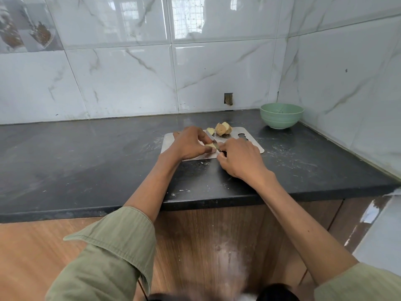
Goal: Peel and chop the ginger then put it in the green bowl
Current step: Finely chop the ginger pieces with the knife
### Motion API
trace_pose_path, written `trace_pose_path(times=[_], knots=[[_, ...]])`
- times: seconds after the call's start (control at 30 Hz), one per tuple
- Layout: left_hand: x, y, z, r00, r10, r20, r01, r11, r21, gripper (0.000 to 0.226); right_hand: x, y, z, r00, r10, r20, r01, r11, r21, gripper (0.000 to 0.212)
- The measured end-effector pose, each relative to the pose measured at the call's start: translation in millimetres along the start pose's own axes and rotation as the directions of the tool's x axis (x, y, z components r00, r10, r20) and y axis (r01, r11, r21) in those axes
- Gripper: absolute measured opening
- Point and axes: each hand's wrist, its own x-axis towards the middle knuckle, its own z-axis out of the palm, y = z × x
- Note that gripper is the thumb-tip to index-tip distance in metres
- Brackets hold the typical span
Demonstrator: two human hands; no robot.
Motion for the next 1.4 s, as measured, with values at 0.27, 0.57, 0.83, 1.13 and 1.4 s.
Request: trace_pose_path(times=[0.27,0.57,0.83,1.13,1.4], knots=[[1,-3,3,0.999,-0.047,-0.028,0.049,0.996,0.079,0.014,2,7,-1,0.999,-0.003,0.033,0.001,0.999,0.049,0.022],[2,-3,3,1.000,-0.011,-0.022,0.013,0.998,0.060,0.015,15,2,-3,0.997,-0.009,0.073,0.005,0.999,0.048,0.030],[2,-5,4,0.997,-0.051,-0.064,0.056,0.996,0.075,0.020,8,1,7,0.998,0.059,-0.006,-0.058,0.991,0.121,0.038],[5,-12,2,0.996,-0.051,-0.072,0.051,0.999,0.009,0.025,-2,0,3,0.996,0.057,-0.071,-0.045,0.987,0.153,0.035],[5,-17,-2,0.995,-0.081,-0.061,0.078,0.996,-0.046,0.021,-3,-4,5,0.995,0.038,-0.095,-0.025,0.991,0.133,0.033]])
